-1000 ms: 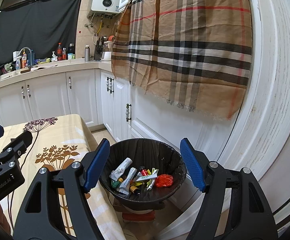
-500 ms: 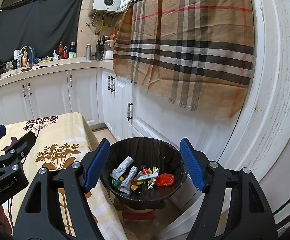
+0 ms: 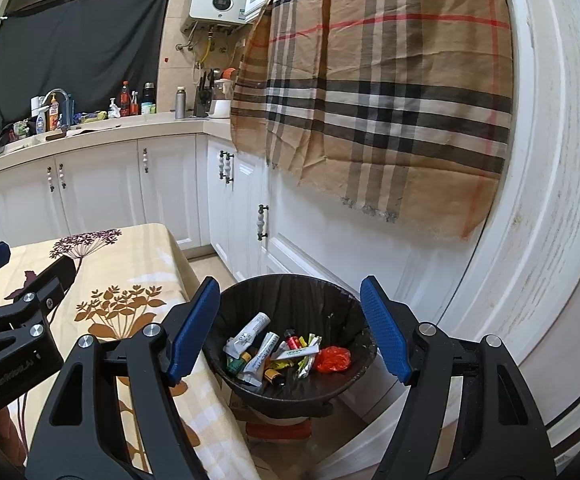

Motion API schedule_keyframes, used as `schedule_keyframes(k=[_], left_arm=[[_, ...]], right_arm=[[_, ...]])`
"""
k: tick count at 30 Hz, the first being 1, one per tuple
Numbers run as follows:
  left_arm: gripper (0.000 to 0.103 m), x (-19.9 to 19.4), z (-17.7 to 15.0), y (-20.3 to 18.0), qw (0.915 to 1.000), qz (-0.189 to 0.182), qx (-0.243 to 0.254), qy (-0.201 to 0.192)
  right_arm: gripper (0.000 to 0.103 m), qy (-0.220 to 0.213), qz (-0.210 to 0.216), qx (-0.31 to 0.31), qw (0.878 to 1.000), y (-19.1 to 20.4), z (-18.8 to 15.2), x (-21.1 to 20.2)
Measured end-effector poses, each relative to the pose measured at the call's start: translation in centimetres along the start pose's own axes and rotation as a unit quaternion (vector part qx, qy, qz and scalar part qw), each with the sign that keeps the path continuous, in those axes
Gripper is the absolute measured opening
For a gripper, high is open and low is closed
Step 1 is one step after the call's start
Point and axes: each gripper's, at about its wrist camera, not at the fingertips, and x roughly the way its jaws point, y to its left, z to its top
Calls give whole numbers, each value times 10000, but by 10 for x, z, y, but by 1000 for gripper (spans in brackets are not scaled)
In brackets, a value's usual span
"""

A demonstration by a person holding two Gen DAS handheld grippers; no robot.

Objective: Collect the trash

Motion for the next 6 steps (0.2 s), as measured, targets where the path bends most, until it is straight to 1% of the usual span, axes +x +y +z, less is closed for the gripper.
schedule_keyframes(k=[3, 6], left_arm=[[91, 5, -6, 21, 9994, 149, -119, 289], [91, 10, -16, 56, 9964, 567, -274, 575]], right_arm=[[79, 15, 174, -36, 9998, 10, 1, 1], [84, 163, 625, -162, 9978, 34, 3, 7]])
